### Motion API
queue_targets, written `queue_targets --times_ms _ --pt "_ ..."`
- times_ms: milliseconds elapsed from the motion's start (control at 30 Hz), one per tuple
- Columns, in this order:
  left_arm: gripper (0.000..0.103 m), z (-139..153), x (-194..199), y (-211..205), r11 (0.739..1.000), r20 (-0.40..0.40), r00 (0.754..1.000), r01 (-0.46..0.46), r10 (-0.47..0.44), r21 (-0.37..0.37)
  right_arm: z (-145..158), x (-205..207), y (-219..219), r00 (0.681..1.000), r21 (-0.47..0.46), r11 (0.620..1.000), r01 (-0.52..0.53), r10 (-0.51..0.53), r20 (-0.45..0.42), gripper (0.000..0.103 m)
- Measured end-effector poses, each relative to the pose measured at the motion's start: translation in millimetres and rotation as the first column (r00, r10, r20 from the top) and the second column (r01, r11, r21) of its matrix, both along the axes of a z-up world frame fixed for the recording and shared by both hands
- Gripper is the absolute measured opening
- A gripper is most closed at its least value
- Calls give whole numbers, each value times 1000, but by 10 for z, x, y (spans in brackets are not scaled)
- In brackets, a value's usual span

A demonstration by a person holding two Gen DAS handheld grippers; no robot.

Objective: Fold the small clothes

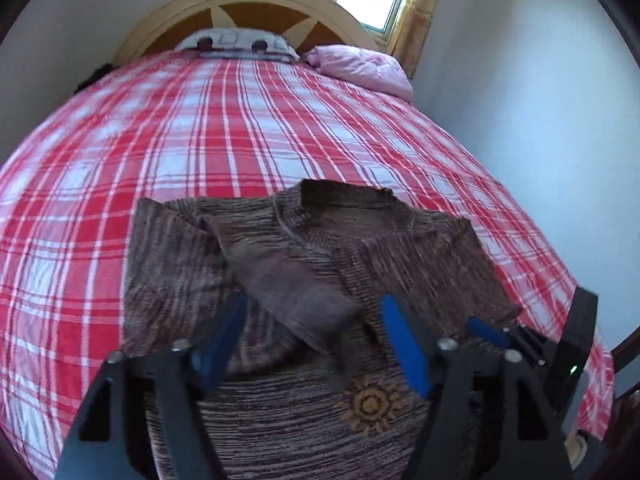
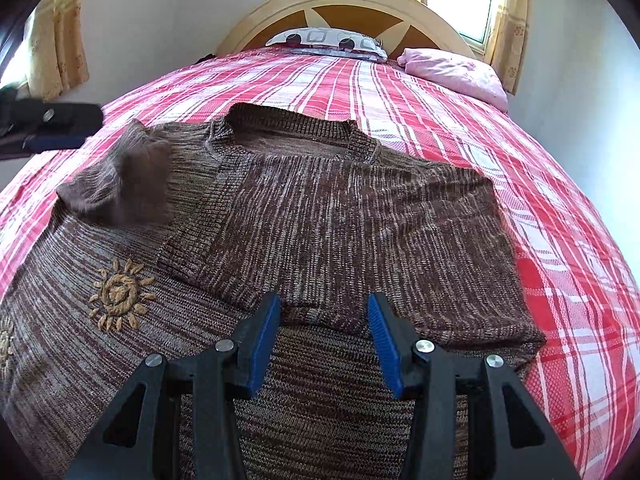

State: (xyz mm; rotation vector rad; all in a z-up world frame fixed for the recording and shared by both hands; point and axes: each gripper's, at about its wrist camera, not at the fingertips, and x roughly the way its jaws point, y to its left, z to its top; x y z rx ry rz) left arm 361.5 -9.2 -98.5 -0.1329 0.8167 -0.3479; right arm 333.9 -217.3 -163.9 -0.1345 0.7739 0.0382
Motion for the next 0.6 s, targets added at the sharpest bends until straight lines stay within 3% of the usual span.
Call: queue_targets --times_ms 133,167,267,367,433,600 --pt "84 -64 -1 354 993 19 996 -91 90 80 -2 7 0 1000 4 1000 -1 1 0 47" --pt "87 -114 18 512 977 30 988 -156 153 144 -2 7 -1 1000 4 1000 -1 1 0 47" --pt "88 -278 85 822 935 29 964 -263 263 236 -3 2 3 1000 -2 1000 -1 1 0 47" --pt "88 -525 160 1065 919 -35 947 -301 320 255 -5 4 14 1000 -9 1000 -1 1 0 48" --pt "88 -674 184 1111 929 -87 945 -290 316 230 -2 3 11 1000 -7 1000 -4 4 -2 49" --pt "93 -671 112 1060 924 -29 949 -299 315 240 179 24 -37 1000 71 997 -8 10 -26 53"
